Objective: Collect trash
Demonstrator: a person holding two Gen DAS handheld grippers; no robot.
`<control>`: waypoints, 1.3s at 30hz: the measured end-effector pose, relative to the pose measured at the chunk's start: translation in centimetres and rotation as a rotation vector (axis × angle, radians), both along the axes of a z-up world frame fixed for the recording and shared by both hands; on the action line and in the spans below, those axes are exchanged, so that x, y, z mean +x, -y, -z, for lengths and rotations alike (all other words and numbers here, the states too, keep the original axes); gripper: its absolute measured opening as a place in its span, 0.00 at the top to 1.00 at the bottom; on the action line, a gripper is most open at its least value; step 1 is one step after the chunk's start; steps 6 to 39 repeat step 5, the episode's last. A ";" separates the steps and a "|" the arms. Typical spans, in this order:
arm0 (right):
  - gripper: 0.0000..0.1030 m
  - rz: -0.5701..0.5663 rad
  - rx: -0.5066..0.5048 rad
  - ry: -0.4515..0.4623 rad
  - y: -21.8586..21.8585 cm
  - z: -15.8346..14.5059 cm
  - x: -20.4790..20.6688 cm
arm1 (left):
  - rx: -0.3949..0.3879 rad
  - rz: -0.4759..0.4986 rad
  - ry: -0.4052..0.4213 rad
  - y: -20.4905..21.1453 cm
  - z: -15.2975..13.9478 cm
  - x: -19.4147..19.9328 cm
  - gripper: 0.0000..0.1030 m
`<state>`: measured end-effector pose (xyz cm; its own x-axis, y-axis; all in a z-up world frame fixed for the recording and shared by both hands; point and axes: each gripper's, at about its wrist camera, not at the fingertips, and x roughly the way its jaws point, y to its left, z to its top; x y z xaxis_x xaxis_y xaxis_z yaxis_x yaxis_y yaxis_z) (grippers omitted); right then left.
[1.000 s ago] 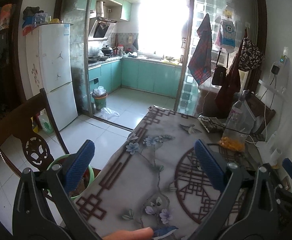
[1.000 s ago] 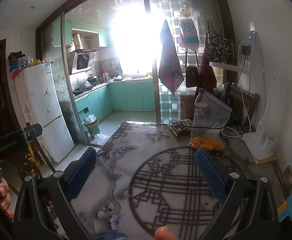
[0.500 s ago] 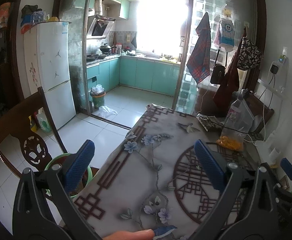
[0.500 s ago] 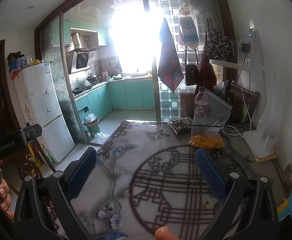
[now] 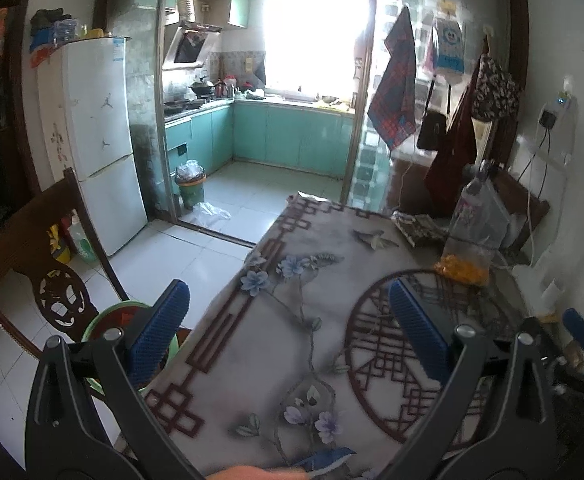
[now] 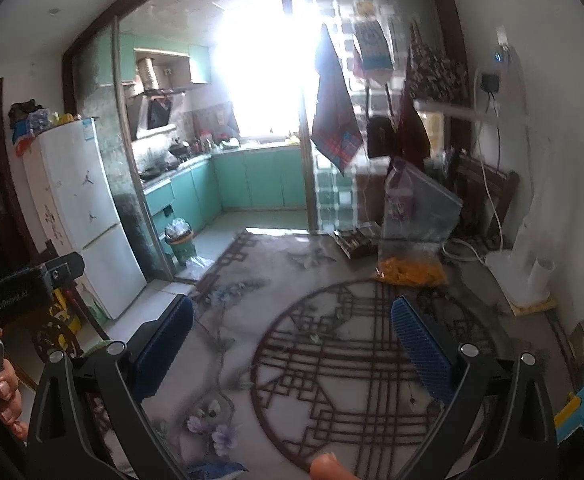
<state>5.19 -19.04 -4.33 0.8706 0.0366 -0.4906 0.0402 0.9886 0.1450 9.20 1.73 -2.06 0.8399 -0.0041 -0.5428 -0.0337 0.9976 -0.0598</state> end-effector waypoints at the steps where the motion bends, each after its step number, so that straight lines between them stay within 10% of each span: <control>1: 0.07 0.021 -0.002 -0.038 0.7 1.3 0.4 | 0.001 0.013 -0.012 0.2 1.7 0.6 0.05; 5: 0.07 0.131 -0.060 -0.199 4.4 7.8 1.7 | 0.023 0.051 -0.110 0.6 8.7 3.1 0.05; 39: 0.07 0.131 -0.060 -0.199 4.4 7.8 1.7 | 0.023 0.051 -0.110 0.6 8.7 3.1 0.05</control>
